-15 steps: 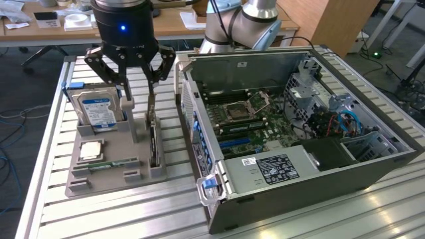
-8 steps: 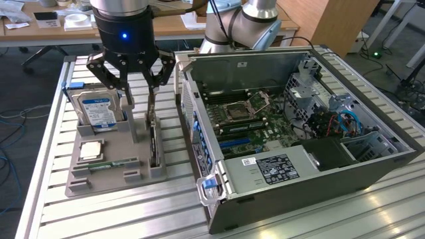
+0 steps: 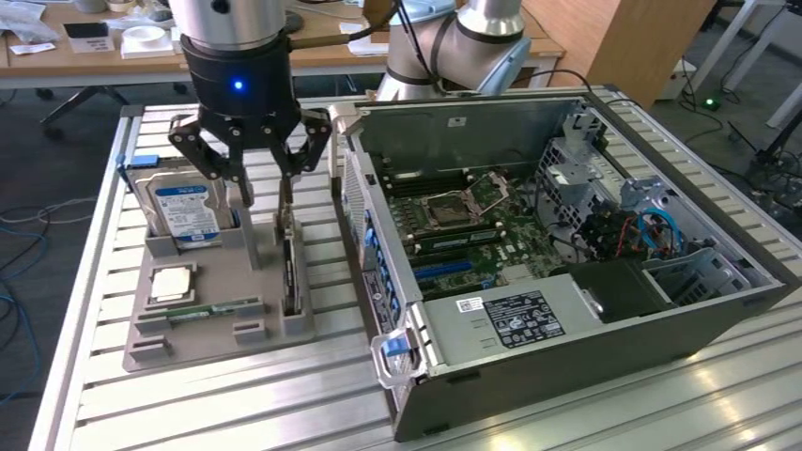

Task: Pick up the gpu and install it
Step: 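Pick up the gpu and move the gpu toward the slot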

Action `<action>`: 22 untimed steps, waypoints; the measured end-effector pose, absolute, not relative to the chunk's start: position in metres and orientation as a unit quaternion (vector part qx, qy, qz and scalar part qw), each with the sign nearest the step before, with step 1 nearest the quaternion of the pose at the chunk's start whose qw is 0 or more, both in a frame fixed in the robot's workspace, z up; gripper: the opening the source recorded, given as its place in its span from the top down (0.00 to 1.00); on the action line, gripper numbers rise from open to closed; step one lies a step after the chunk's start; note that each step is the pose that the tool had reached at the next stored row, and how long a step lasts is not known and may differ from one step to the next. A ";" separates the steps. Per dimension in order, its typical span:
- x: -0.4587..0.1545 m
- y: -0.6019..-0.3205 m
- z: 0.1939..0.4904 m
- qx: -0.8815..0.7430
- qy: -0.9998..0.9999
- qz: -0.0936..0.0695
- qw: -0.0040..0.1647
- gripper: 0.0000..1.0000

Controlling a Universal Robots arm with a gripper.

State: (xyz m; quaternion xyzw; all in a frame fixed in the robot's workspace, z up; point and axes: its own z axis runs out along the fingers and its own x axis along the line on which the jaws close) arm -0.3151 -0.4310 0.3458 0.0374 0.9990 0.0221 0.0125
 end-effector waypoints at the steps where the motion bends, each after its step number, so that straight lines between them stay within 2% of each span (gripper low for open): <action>1: -0.315 -0.431 0.344 0.037 0.999 0.022 0.012 0.53; 22: -0.315 -0.430 0.317 0.037 0.999 0.023 0.012 0.53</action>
